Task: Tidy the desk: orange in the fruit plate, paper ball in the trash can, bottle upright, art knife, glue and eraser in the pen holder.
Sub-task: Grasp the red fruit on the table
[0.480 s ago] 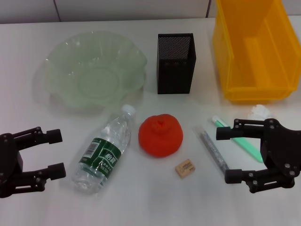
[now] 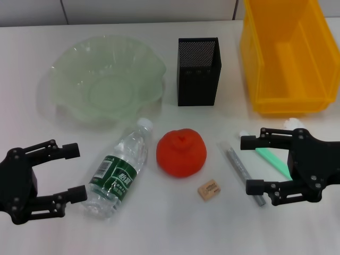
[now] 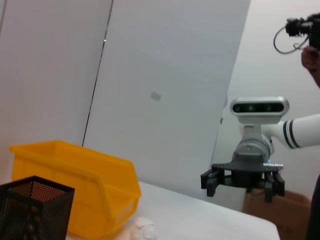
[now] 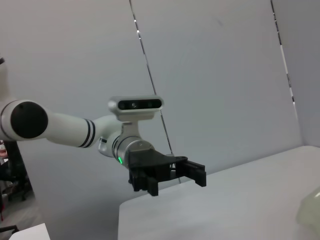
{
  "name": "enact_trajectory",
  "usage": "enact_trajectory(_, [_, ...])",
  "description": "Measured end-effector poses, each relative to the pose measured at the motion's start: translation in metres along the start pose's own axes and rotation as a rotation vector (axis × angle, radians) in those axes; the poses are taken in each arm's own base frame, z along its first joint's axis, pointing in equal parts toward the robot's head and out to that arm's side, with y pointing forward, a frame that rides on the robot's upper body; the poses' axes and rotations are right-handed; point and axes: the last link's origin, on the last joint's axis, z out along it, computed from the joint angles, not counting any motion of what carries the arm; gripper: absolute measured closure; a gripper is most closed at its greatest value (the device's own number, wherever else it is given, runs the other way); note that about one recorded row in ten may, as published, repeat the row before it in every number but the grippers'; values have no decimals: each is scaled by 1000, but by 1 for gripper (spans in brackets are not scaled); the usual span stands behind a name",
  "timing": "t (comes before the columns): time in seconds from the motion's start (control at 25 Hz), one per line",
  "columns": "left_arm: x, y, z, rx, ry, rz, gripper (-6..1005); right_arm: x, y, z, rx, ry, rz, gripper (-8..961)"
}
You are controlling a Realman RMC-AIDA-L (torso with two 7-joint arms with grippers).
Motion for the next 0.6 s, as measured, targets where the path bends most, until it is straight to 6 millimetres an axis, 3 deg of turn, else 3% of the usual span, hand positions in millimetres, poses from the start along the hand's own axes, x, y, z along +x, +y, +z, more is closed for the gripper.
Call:
enact_trajectory(0.28, [-4, 2, 2, 19, 12, 102, 168, -3, -4, 3, 7, -4, 11, 176])
enact_trajectory(0.4, [-6, 3, 3, 17, 14, 135, 168, -15, -12, 3, 3, 16, 52, 185])
enact_trajectory(0.6, [-9, 3, 7, 21, 14, 142, 169, -60, -38, 5, 51, 212, 152, 198])
